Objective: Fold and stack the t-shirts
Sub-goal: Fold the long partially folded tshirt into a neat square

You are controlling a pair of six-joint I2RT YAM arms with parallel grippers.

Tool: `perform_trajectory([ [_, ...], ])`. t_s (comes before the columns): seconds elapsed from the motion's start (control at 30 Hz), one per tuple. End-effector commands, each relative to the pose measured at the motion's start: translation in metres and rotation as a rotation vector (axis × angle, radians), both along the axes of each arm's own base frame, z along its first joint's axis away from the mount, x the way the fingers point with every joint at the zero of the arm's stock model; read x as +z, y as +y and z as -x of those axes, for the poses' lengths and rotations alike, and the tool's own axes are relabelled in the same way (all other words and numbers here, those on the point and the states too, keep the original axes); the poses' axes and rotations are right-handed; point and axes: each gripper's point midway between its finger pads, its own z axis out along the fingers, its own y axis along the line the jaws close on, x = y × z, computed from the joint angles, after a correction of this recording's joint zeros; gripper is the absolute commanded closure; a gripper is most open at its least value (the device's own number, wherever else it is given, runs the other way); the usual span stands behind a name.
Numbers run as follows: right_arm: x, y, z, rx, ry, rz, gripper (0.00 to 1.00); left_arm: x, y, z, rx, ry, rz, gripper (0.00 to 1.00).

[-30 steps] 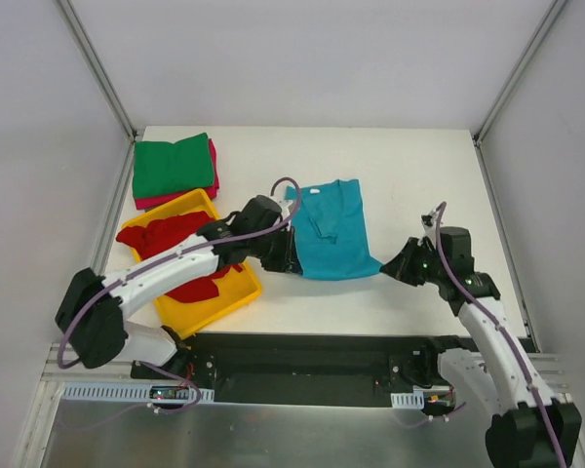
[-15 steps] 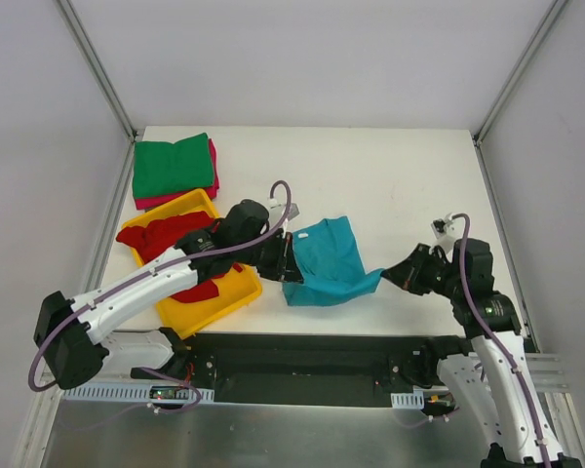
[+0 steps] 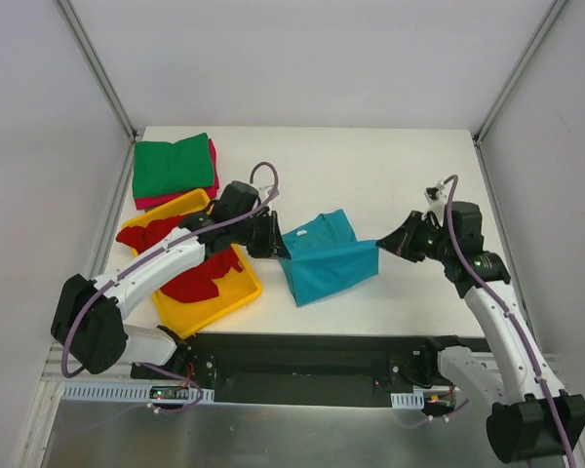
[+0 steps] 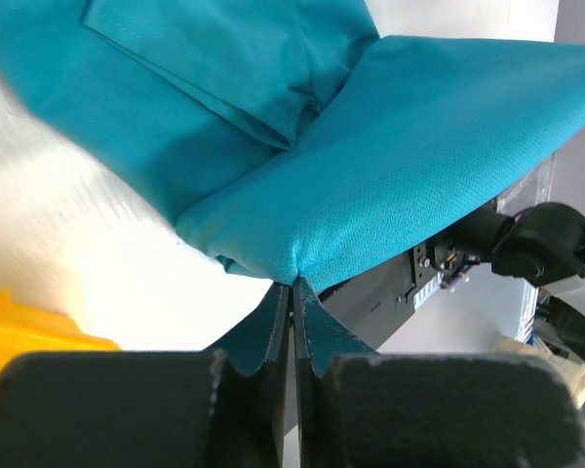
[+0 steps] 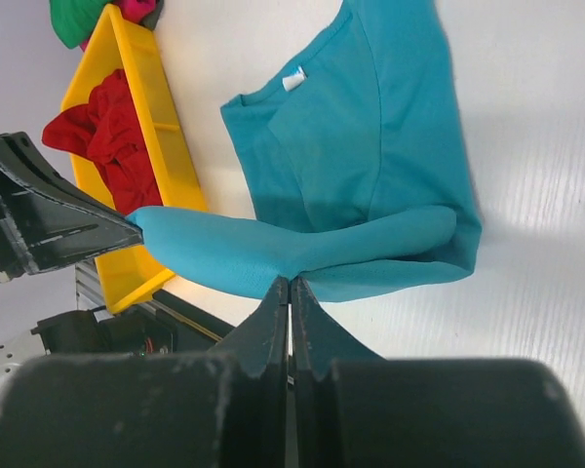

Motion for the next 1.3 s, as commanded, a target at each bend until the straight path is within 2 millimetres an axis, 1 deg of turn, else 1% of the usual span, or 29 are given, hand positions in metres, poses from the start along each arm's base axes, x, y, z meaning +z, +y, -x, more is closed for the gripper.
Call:
perform_trajectory([
  [0.0, 0.034, 0.004, -0.032, -0.012, -0.124, 0.003, 0.99, 0.016, 0.000, -0.024, 0.044, -0.029, 0.031, 1.00],
  [0.2, 0.037, 0.005, -0.060, -0.035, -0.135, 0.043, 0.99, 0.006, 0.012, -0.045, 0.110, -0.005, 0.009, 1.00],
  [0.27, 0.037, 0.008, -0.070, -0.024, -0.142, 0.050, 0.99, 0.004, 0.014, -0.053, 0.124, 0.001, 0.004, 1.00],
  [0.37, 0.033, 0.017, -0.089, -0.009, -0.145, 0.053, 1.00, 0.002, 0.021, -0.066, 0.156, 0.005, -0.012, 1.00],
  [0.4, 0.035, 0.020, -0.096, -0.010, -0.158, 0.052, 0.99, 0.004, 0.022, -0.071, 0.162, -0.006, -0.014, 1.00],
  [0.47, 0.031, 0.023, -0.112, -0.024, -0.168, 0.062, 0.99, 0.002, 0.024, -0.083, 0.185, -0.015, -0.034, 1.00],
  [0.53, 0.028, 0.026, -0.130, -0.043, -0.175, 0.064, 0.99, -0.005, 0.026, -0.095, 0.209, 0.001, -0.061, 1.00],
  [0.6, 0.019, 0.029, -0.147, -0.064, -0.164, 0.070, 1.00, -0.015, 0.032, -0.107, 0.250, 0.021, -0.102, 1.00],
  [0.7, -0.002, 0.033, -0.173, -0.090, -0.140, 0.093, 0.99, -0.032, 0.042, -0.127, 0.323, 0.030, -0.174, 1.00],
  [0.83, -0.031, 0.043, -0.199, -0.111, -0.110, 0.094, 0.99, -0.044, 0.044, -0.153, 0.347, 0.022, -0.231, 1.00],
  [0.9, -0.043, 0.040, -0.211, -0.145, -0.117, 0.142, 0.99, -0.048, 0.042, -0.165, 0.340, 0.024, -0.241, 1.00],
  [0.97, -0.058, 0.038, -0.221, -0.171, -0.114, 0.197, 0.99, -0.056, 0.044, -0.174, 0.353, 0.034, -0.260, 1.00],
  [1.03, -0.066, 0.039, -0.229, -0.180, -0.112, 0.222, 0.99, -0.065, 0.047, -0.180, 0.362, 0.044, -0.283, 0.99],
  [1.1, -0.074, 0.041, -0.234, -0.175, -0.104, 0.226, 0.99, -0.075, 0.051, -0.187, 0.373, 0.051, -0.304, 0.96],
  [1.13, -0.079, 0.042, -0.236, -0.176, -0.094, 0.227, 0.99, -0.078, 0.052, -0.190, 0.377, 0.057, -0.308, 0.92],
  [1.17, -0.083, 0.042, -0.237, -0.178, -0.087, 0.231, 0.99, -0.080, 0.052, -0.193, 0.378, 0.058, -0.308, 0.92],
  [1.2, -0.087, 0.042, -0.238, -0.183, -0.082, 0.237, 0.98, -0.083, 0.052, -0.196, 0.379, 0.063, -0.312, 0.89],
  [1.27, -0.091, 0.039, -0.241, -0.208, -0.082, 0.262, 0.90, -0.083, 0.052, -0.203, 0.377, 0.058, -0.309, 0.81],
])
